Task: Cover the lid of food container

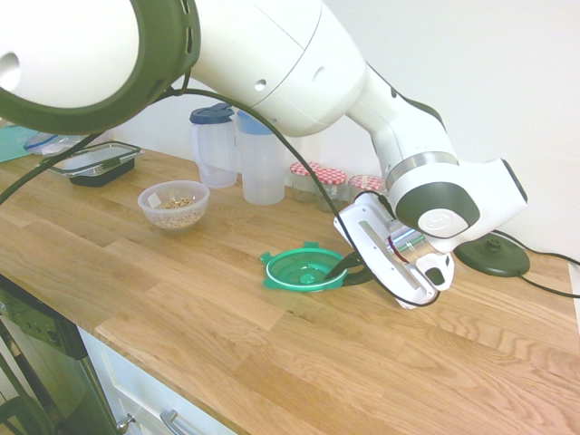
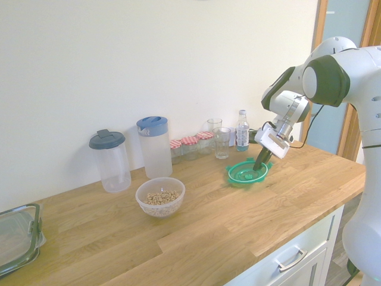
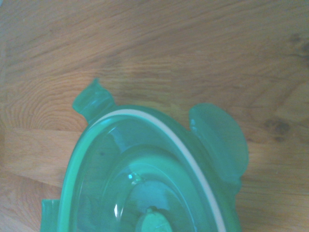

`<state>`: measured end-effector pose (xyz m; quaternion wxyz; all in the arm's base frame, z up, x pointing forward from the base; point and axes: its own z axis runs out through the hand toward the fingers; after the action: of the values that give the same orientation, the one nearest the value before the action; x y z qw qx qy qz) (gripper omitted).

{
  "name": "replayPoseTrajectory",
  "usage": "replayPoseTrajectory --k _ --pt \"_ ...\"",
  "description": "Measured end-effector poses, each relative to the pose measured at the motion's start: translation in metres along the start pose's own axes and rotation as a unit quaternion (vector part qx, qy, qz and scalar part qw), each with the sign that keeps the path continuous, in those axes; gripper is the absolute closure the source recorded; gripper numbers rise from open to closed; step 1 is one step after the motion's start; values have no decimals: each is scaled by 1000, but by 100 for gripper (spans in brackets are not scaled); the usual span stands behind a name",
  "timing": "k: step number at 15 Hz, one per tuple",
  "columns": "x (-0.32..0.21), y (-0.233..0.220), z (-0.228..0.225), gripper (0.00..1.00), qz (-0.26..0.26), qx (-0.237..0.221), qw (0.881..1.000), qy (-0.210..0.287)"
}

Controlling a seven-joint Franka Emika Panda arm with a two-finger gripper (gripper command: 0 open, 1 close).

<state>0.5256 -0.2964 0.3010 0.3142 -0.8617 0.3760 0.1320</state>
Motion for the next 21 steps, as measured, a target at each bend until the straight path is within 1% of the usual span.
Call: replayPoseTrajectory --k 4,6,8,9,11,13,15,18,21 --pt "-1 0 -4 100 0 2 1000 3" --pt "-10 -1 -27 100 -8 -8 1000 23" --pt "-31 -10 -67 100 -21 -52 996 66" --pt "-45 -20 -85 100 -23 -75 993 91" --pt "-78 -51 -109 100 -25 -122 982 142" --pt "-116 -87 -121 100 -26 -168 966 194" --pt "-160 -127 -122 100 -25 -210 946 247" --pt "-223 -180 -92 100 -26 -277 904 324" --pt "-274 -214 -44 100 -22 -338 854 396"
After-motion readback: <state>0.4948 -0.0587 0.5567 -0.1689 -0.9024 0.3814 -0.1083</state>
